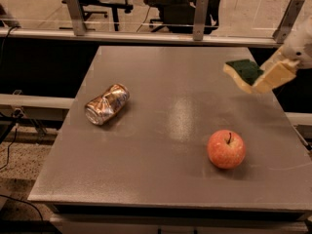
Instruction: Move sponge near apple
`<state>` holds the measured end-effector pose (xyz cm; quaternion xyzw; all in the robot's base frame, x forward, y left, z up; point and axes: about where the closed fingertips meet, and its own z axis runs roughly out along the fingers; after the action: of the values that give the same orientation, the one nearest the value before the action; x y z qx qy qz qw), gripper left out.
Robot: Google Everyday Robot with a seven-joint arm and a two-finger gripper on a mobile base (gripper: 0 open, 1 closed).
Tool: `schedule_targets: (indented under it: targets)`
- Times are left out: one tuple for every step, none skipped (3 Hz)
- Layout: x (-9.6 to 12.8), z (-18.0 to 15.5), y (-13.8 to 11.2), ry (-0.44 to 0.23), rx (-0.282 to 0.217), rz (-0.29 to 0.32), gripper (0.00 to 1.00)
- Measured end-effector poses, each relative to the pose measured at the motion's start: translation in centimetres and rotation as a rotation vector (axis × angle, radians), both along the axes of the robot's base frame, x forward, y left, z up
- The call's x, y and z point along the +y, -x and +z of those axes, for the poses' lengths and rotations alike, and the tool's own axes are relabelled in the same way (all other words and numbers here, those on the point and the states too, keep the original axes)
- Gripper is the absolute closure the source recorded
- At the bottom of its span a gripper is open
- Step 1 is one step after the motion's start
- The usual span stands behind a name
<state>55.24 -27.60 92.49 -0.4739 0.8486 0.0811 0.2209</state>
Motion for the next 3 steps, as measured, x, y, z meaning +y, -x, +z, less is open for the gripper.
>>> schedule_targets:
  targets:
    - [-0.2, -0.3, 3.3, -0.014, 0.003, 0.096, 1.00]
    - [-0.2, -1.2, 6.1, -0.005, 0.018, 0.183, 1.00]
    - [-0.3, -1.8, 8.4, 0.009, 0.033, 0.250, 1.00]
